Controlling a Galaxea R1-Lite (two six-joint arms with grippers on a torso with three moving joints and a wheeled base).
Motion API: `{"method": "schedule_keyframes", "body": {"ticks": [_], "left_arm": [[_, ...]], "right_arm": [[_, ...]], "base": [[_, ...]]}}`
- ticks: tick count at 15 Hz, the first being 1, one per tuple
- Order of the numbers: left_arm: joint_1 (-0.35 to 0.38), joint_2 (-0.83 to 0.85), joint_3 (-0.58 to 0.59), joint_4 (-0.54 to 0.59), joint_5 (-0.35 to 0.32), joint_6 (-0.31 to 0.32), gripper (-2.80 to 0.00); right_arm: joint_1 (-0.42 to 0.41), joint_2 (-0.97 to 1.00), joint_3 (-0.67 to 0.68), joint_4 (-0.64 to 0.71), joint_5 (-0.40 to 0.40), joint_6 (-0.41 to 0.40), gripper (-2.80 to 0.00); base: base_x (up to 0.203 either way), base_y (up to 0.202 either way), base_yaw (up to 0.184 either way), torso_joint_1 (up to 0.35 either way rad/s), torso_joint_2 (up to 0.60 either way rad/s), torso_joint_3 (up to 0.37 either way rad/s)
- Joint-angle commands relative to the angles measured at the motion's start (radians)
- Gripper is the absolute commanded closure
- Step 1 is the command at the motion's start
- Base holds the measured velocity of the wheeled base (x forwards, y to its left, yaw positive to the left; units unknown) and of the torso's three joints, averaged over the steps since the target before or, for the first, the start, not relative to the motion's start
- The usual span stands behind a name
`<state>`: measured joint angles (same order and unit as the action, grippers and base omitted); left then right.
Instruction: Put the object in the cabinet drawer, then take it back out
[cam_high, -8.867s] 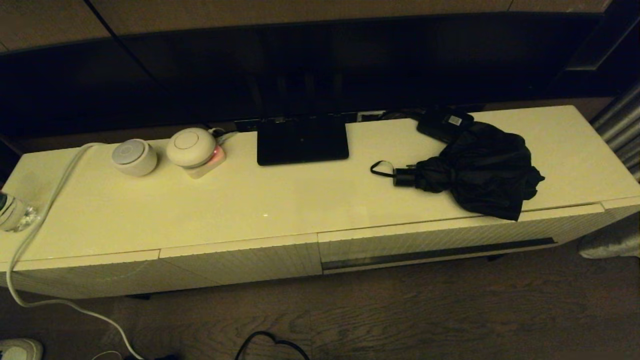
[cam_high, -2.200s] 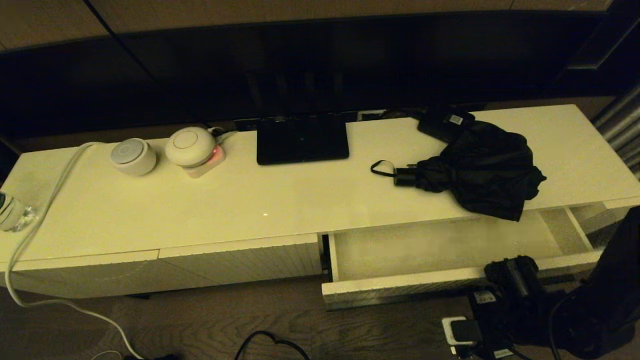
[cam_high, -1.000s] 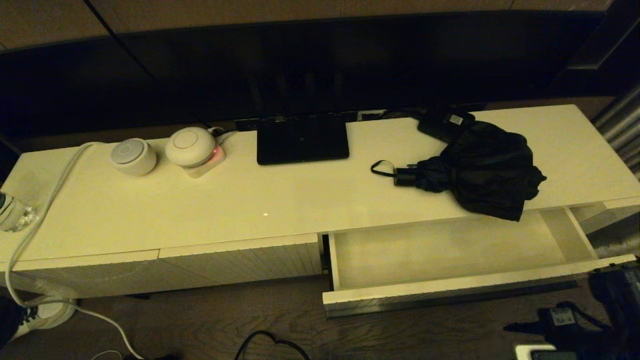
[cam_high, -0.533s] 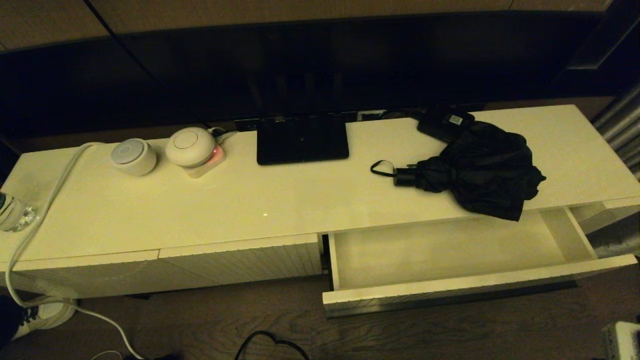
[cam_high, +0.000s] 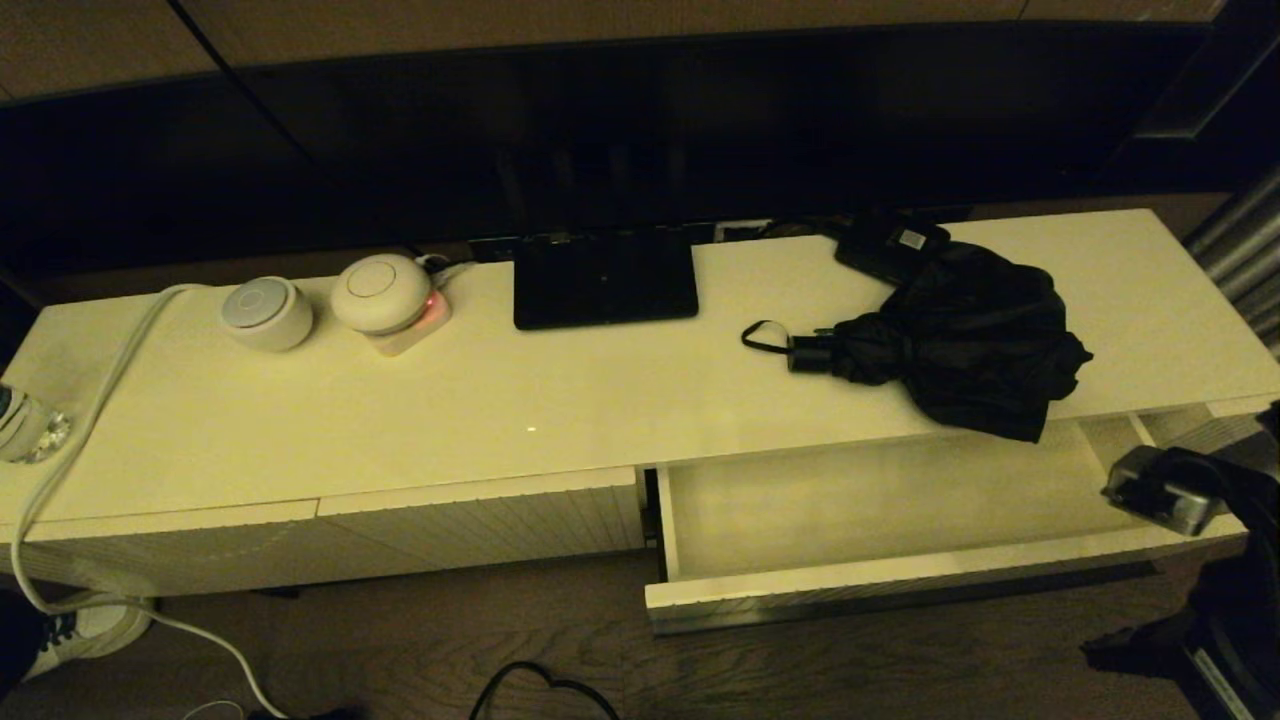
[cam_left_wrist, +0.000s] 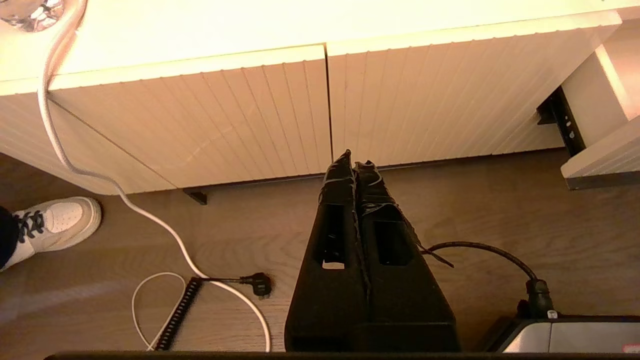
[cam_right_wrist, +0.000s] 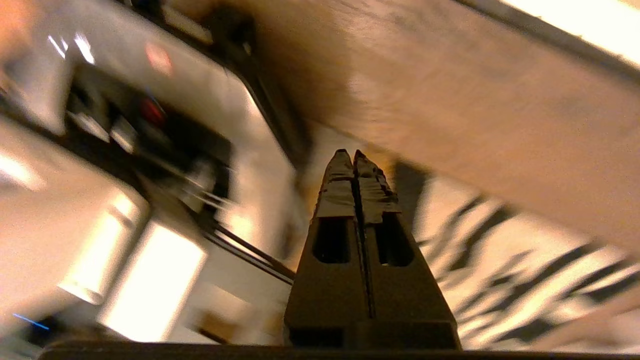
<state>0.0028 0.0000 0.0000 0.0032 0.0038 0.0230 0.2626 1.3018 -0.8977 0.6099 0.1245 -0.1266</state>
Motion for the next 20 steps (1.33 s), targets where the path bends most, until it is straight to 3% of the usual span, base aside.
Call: {"method": "schedule_keyframes", "body": {"ticks": [1, 6, 11, 20], "left_arm": [[0.0, 0.0, 0.003, 0.0, 0.001, 0.0, 0.0], [0.0, 0.0, 0.003, 0.0, 0.001, 0.0, 0.0], [0.0, 0.0, 0.003, 0.0, 0.001, 0.0, 0.0], [0.0, 0.0, 0.003, 0.0, 0.001, 0.0, 0.0]], "right_arm": [[0.004, 0.144, -0.068, 0.002, -0.001, 0.142, 0.0], [0.004, 0.268, -0.133, -0.051, -0.01, 0.251, 0.0], [-0.003, 0.396, -0.185, -0.167, -0.103, 0.33, 0.0], [-0.006, 0.464, -0.263, -0.2, -0.101, 0.341, 0.0]], "base": [[0.0, 0.0, 0.0, 0.0, 0.0, 0.0], [0.0, 0.0, 0.0, 0.0, 0.0, 0.0], [0.0, 0.0, 0.0, 0.0, 0.0, 0.0], [0.0, 0.0, 0.0, 0.0, 0.0, 0.0]]}}
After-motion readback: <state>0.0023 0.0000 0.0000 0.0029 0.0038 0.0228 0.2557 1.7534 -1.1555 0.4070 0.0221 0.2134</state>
